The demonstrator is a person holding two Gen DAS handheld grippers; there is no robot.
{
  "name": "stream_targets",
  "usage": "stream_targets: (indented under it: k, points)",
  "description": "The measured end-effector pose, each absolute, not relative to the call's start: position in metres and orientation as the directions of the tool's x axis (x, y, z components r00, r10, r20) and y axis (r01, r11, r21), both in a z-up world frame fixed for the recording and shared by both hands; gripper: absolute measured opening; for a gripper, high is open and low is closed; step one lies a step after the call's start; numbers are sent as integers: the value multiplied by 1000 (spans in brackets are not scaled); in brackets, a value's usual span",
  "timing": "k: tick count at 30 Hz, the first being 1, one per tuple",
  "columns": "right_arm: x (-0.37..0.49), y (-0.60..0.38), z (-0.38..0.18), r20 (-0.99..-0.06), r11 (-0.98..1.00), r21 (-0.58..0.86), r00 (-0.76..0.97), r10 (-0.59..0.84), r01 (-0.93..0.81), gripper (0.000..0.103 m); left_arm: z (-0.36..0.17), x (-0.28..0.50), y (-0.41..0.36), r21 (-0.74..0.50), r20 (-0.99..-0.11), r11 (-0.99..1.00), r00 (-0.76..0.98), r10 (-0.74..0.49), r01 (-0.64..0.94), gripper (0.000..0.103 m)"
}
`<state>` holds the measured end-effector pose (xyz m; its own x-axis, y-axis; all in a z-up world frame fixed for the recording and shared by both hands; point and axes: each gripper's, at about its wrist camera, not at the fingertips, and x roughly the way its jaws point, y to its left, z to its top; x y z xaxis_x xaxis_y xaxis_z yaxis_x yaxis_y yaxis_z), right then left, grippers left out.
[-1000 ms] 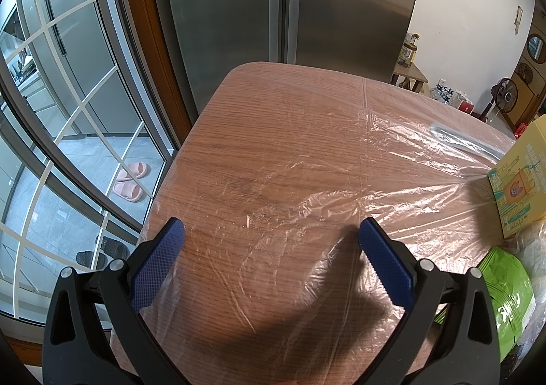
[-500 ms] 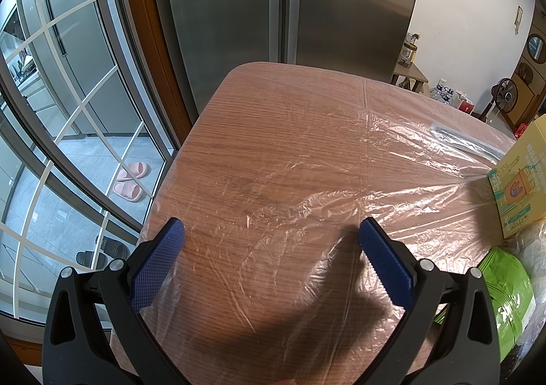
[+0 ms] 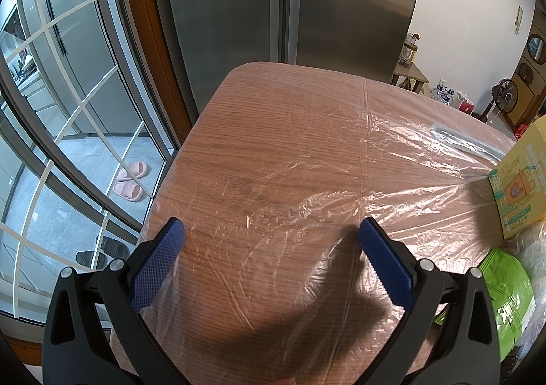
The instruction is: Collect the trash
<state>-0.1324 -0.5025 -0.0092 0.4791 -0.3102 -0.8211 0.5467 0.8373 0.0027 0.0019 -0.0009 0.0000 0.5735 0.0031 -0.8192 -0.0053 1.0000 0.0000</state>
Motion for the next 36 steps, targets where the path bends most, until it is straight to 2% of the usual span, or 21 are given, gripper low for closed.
stream_targets:
  k: [11,15,19,23,28,32,36]
  points:
    - [-131,-507,-12,-821,839,4,481,-308,544,99,-1,2,2,-1,-819,1000,574,4,-9,102]
    - [-135,-503,-4,-822,867,22,502,-268,498,98,2,1,0,-4,-823,1000,568,-9,11,101]
    - [-151,-481,27,-785,897,47,571,-238,439,97,28,-17,1,-82,-789,995,605,-102,61,98]
    - [-177,-443,50,-762,940,40,619,-191,340,97,57,-52,-24,-106,-752,973,623,-213,205,98]
    - [-198,-400,52,-783,972,59,614,-97,229,97,63,-80,-65,-108,-762,944,583,-280,313,98]
    - [-209,-383,48,-797,978,86,602,-47,190,97,63,-89,-84,-207,-770,916,521,-369,343,98]
    - [-208,-374,35,-818,980,73,574,-47,183,97,54,-89,-103,-221,-789,913,488,-374,342,98]
